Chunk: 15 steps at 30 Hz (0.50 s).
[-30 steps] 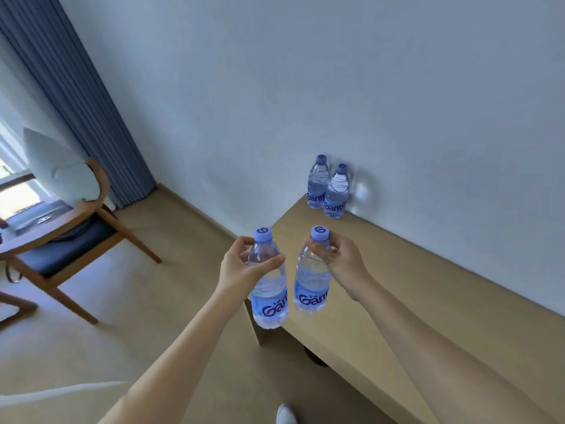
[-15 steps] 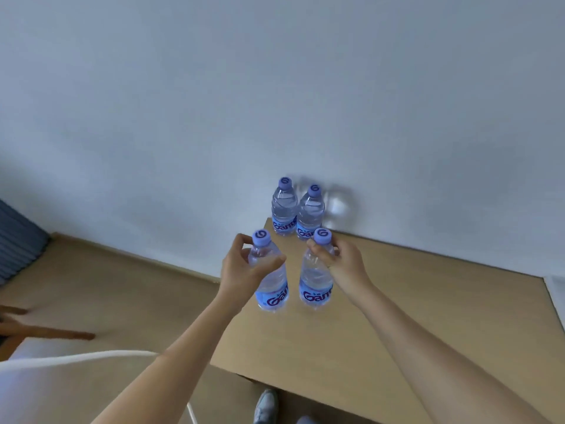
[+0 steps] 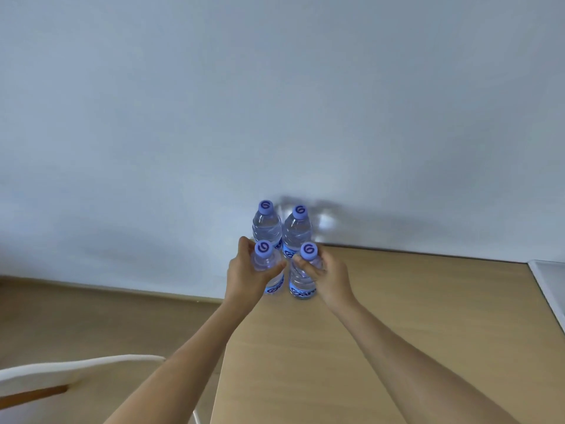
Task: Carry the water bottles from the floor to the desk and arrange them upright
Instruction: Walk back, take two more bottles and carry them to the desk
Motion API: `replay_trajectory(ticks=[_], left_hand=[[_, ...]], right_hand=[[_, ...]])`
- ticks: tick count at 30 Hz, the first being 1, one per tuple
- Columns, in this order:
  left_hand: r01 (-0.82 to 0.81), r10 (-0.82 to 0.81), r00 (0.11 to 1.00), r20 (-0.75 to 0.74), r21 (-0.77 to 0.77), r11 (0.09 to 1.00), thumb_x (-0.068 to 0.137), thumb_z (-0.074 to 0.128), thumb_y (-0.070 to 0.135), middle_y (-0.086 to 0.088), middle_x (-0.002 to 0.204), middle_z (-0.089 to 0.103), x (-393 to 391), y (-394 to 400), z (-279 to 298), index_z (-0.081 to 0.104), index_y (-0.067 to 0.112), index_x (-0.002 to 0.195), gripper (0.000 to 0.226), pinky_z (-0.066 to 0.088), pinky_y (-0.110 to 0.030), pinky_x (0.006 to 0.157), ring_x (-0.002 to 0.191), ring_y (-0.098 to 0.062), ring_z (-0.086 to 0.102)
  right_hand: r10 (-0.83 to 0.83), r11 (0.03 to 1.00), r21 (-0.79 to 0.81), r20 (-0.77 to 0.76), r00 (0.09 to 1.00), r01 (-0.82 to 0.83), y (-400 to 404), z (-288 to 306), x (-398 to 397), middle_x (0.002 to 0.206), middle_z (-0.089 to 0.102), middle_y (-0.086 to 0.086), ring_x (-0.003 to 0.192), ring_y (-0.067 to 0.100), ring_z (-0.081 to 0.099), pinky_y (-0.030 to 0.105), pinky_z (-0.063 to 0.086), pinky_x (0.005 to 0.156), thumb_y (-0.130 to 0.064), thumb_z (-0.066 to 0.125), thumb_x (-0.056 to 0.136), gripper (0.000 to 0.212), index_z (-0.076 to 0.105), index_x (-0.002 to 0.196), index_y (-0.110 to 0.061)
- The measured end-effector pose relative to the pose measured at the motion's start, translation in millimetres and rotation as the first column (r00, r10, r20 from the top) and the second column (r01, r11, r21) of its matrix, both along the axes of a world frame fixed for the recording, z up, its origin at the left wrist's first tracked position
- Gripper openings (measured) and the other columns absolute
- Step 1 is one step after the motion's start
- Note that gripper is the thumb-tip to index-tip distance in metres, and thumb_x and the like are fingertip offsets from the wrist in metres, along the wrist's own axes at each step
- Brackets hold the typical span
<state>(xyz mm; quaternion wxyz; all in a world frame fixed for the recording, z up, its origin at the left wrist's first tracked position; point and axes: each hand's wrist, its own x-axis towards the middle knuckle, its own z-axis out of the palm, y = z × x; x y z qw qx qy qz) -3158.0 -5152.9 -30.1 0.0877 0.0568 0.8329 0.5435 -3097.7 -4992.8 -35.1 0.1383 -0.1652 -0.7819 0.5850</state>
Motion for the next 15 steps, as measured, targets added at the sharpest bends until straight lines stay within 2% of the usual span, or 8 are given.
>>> replay_trajectory(ticks=[3,6,10,15], left_hand=[[0.001,-0.001,1.000,0.005,-0.020,1.000,0.067,0.085,0.033,0.024,0.073,0.063,-7.4,-0.8,-6.1,0.037,0.032,0.080,0.050,0.042,-0.011,0.050,0.063,0.004,0.059],[-0.009,0.009,1.000,0.011,-0.035,0.999,0.066,0.086,0.033,0.021,0.071,0.063,-13.0,-2.2,-9.4,0.037,0.032,0.080,0.050,0.042,-0.011,0.050,0.064,0.004,0.060],[-0.021,0.021,1.000,0.023,-0.017,1.000,0.067,0.086,0.030,0.029,0.077,0.063,-19.0,-3.8,-11.9,0.038,0.029,0.081,0.050,0.043,-0.009,0.051,0.066,0.006,0.061],[0.011,-0.010,1.000,0.028,-0.007,1.000,0.066,0.087,0.030,0.028,0.077,0.063,-25.9,-3.9,-12.3,0.040,0.029,0.083,0.049,0.042,-0.007,0.052,0.066,0.006,0.060]], right_hand=[[-0.013,1.000,0.024,-0.036,0.999,0.014,-5.4,-2.7,-8.1,0.077,0.069,-0.027,0.072,-0.012,0.062,0.003,0.040,0.061,-0.042,0.071,0.079,0.011,0.062,0.074,-0.043],[-0.008,0.998,0.057,-0.058,0.998,0.011,-9.6,-6.7,-15.6,0.084,0.069,-0.018,0.080,-0.008,0.062,0.005,0.041,0.068,-0.037,0.074,0.082,0.014,0.061,0.079,-0.043],[-0.030,0.994,0.102,-0.030,0.999,0.032,-14.0,-9.4,-21.0,0.100,0.051,-0.014,0.094,-0.013,0.052,-0.001,0.034,0.078,-0.034,0.076,0.081,0.018,0.062,0.089,-0.042],[-0.024,0.996,0.087,-0.013,1.000,0.025,-11.2,-5.9,-24.8,0.099,0.051,-0.012,0.091,-0.012,0.054,-0.001,0.035,0.076,-0.033,0.077,0.081,0.018,0.061,0.085,-0.042]])
